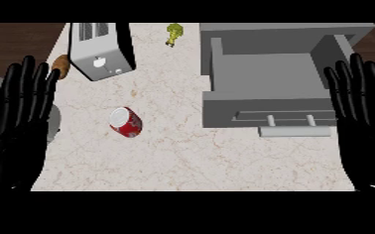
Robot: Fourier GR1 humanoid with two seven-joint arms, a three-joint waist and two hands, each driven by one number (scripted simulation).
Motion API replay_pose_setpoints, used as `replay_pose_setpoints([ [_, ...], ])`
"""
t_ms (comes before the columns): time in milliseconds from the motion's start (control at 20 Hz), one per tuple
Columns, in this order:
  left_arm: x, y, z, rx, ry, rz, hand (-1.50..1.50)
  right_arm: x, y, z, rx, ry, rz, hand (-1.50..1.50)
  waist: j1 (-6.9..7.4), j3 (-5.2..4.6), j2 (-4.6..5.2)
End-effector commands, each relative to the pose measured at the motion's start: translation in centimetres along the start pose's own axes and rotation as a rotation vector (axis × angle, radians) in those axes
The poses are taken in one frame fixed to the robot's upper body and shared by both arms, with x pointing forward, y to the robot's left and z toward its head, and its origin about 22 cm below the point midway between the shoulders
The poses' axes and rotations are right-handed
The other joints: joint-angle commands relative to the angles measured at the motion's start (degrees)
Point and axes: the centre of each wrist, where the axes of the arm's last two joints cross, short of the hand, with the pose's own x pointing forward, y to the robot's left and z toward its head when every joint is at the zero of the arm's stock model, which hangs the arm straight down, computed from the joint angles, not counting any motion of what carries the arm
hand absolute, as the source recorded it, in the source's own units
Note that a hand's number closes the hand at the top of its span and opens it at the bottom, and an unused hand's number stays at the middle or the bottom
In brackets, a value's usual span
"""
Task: Pick up the can, place it into the drawer and close the drawer
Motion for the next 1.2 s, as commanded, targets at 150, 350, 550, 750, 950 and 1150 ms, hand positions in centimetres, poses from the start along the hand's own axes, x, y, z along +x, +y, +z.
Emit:
replay_pose_setpoints([
  [150, 0.7, -0.9, 1.7, 0.208, 0.031, -0.125, -1.5, 0.5, -1.2, 0.5, -0.032, 0.001, 0.006, -1.5, 0.36, -1.9, -0.07],
  [350, -2.4, -0.1, 3.8, 0.489, 0.363, -0.1, -1.5, -2.3, -2.1, 2.2, -0.161, 0.269, 0.048, -1.5, 0.46, -1.97, 0.49],
  [550, -0.9, -2.4, 4.0, 0.555, 0.407, -0.091, -1.5, -1.6, -2.6, 2.0, -0.182, 0.306, 0.051, -1.5, 0.23, -1.89, 0.04],
  [750, 1.3, -4.0, 3.8, 0.56, 0.411, -0.098, -1.5, -1.4, -3.3, 3.3, -0.191, 0.294, 0.045, -1.5, 0.08, -1.9, 0.01],
  [950, 1.0, -5.9, 3.6, 0.539, 0.408, -0.1, -1.5, -2.4, -4.0, 2.4, -0.187, 0.302, 0.044, -1.5, 0.2, -1.92, 0.06],
  [1150, -0.1, -4.4, 3.3, 0.551, 0.423, -0.111, -1.5, -2.5, -3.1, 2.5, -0.184, 0.271, 0.058, -1.5, 0.27, -1.94, 0.07],
])
